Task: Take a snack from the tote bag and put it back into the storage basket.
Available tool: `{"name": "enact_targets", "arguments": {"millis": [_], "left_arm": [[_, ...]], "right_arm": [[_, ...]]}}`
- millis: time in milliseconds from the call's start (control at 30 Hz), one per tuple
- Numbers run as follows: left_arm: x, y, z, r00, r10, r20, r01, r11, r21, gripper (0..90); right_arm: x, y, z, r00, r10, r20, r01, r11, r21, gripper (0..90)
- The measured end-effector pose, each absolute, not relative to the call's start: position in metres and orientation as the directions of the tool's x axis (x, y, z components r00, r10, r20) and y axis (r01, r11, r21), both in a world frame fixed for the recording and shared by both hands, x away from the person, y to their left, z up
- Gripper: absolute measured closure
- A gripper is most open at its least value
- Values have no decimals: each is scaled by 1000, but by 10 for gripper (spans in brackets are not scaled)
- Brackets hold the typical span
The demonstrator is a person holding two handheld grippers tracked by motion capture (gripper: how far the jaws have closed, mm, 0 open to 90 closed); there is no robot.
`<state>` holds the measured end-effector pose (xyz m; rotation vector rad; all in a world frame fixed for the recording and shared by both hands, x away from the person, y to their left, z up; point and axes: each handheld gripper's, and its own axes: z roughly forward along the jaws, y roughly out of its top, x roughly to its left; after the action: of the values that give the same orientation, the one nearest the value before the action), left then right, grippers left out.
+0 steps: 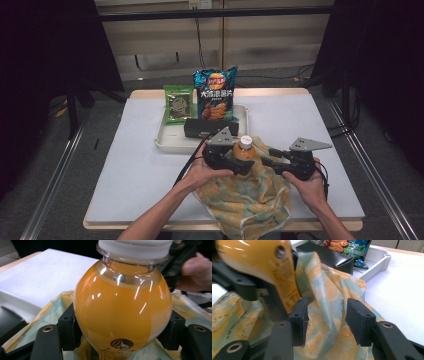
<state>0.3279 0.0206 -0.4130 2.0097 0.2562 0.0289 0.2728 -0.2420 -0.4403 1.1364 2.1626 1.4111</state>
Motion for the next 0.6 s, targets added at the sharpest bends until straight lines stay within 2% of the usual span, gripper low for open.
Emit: {"name": "enact_targets", "arguments": {"millis": [300,333,400,433,467,600], "left_arm": [[324,37,-394,976,190,-105,172,-386,906,320],[325,39,-394,977,186,-107,172,-380,909,320],[325,44,-390,976,190,-104,171,-383,908,320],[326,50,-387,974,200,-110,177,-358,917,321],[327,53,-384,973,201,-113,178,-341,923,320],[329,65,-374,970,216,-113,177,-310,934,320]], "right_arm": [[291,-231,-442,-646,749,147,446,214,869,468],[292,-229,-444,-649,746,150,449,216,867,501],[292,-227,-446,-659,738,144,438,221,871,685],[290,-225,-447,-667,732,138,444,242,863,828],[288,-226,-446,-666,733,139,444,241,863,869],[278,-237,-442,-668,729,149,441,227,868,900]]}}
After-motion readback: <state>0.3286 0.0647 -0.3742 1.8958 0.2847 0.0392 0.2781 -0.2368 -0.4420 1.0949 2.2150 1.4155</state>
